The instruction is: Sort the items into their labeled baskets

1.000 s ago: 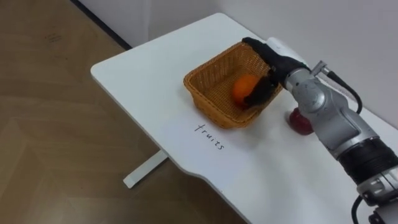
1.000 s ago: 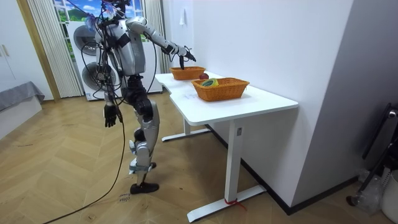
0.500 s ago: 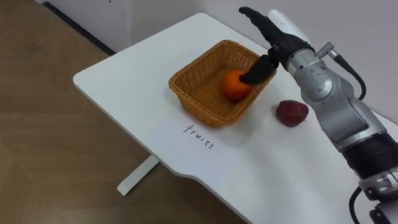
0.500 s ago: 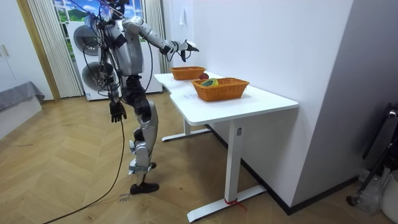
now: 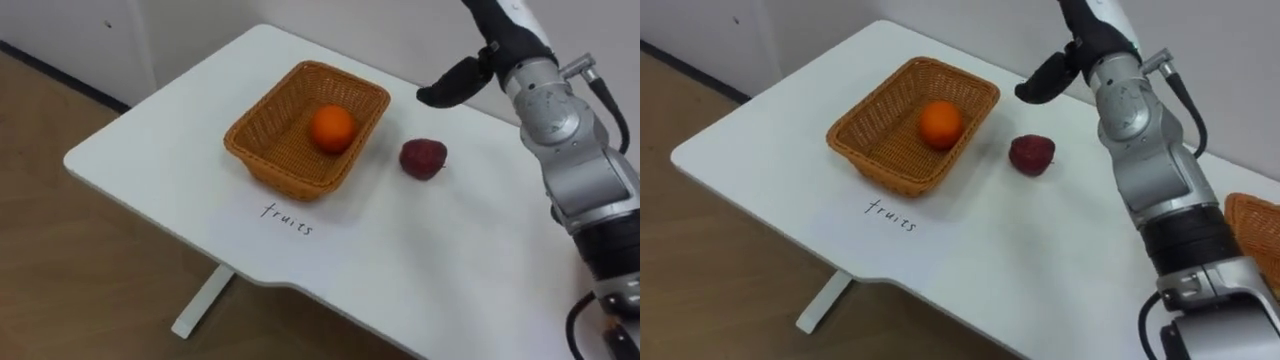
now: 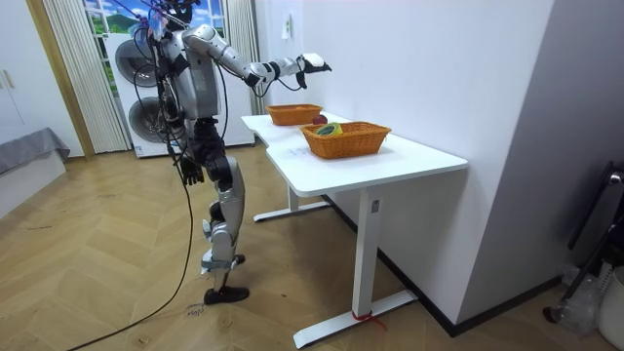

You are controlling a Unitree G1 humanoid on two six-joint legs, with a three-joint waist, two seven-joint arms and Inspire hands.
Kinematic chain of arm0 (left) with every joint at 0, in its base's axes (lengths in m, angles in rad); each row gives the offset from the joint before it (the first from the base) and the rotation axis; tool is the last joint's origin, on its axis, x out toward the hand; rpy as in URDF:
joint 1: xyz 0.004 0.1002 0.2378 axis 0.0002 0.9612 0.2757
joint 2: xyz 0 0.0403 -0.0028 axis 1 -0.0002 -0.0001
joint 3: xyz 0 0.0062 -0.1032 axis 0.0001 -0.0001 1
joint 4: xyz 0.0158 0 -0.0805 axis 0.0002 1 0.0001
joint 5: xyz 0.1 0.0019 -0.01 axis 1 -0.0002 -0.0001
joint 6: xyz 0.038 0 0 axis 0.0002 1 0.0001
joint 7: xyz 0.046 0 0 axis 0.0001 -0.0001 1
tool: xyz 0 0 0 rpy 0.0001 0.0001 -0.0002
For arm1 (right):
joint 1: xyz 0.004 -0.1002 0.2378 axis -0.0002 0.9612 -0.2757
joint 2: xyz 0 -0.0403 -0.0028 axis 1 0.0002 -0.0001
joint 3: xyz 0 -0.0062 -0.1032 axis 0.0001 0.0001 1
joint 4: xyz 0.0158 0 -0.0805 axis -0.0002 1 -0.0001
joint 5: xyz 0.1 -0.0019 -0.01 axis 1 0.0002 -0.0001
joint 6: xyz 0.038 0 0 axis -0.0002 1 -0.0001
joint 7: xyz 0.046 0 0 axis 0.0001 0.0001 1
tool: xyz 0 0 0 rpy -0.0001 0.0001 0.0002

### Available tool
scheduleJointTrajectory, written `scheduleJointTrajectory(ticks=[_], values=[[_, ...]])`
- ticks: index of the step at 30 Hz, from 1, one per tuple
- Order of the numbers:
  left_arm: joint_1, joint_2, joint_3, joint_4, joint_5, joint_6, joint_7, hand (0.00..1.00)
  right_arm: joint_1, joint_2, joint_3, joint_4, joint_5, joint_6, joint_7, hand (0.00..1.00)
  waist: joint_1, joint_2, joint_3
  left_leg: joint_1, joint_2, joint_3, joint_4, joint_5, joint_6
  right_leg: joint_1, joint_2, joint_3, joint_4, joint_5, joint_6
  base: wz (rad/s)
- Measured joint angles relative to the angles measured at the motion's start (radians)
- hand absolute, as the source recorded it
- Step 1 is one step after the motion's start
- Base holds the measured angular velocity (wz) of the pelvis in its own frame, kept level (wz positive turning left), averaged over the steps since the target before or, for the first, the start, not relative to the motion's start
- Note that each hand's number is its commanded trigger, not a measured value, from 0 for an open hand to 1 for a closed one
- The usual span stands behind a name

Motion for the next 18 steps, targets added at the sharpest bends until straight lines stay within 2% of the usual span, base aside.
scheduleJointTrajectory(ticks=[3,7,13,14,18], values=[[0.012,-0.002,-0.001,0.002,0.0,0.0,-0.003,0.0,0.0,0.0,-0.013,0.0,0.003,0.0,0.0,0.0,-0.014,-0.004,-0.0019,0.003,0.0,0.0,-0.002,0.0,0.0,0.002,0.001,-0.001,-0.001,0.0,0.0,0.0],[0.022,0.0,-0.001,0.003,0.0,0.0,-0.006,0.0,0.0,-0.001,-0.029,0.009,0.057,0.0,0.003,0.0,-0.029,-0.009,0.0033,0.013,0.001,0.0,-0.005,0.0,0.0,0.006,0.001,-0.002,-0.003,0.0,0.0,0.0],[0.019,0.0,-0.002,0.004,0.0,0.0,-0.009,0.0,0.016,-0.001,-0.029,0.03,0.079,0.001,0.028,0.0,-0.03,-0.022,0.0101,0.013,0.001,0.0,-0.005,0.0,0.0,0.007,0.001,-0.004,-0.002,0.0,0.0,0.0],[0.018,0.0,-0.003,0.006,0.0,0.0,-0.009,0.0,0.019,-0.001,-0.029,0.031,0.078,0.001,0.034,0.0,-0.028,-0.02,0.014,0.011,0.001,0.0,-0.005,0.0,0.0,0.005,0.001,-0.003,-0.003,0.0,0.0,0.0],[0.015,0.004,-0.008,0.007,0.0,0.0,-0.011,0.0,0.019,-0.001,-0.029,0.057,0.077,-0.002,0.035,0.0,-0.025,-0.025,0.0141,0.007,0.0,-0.002,-0.004,0.0,0.0,0.002,0.001,-0.006,-0.004,0.0,0.0,0.0]])
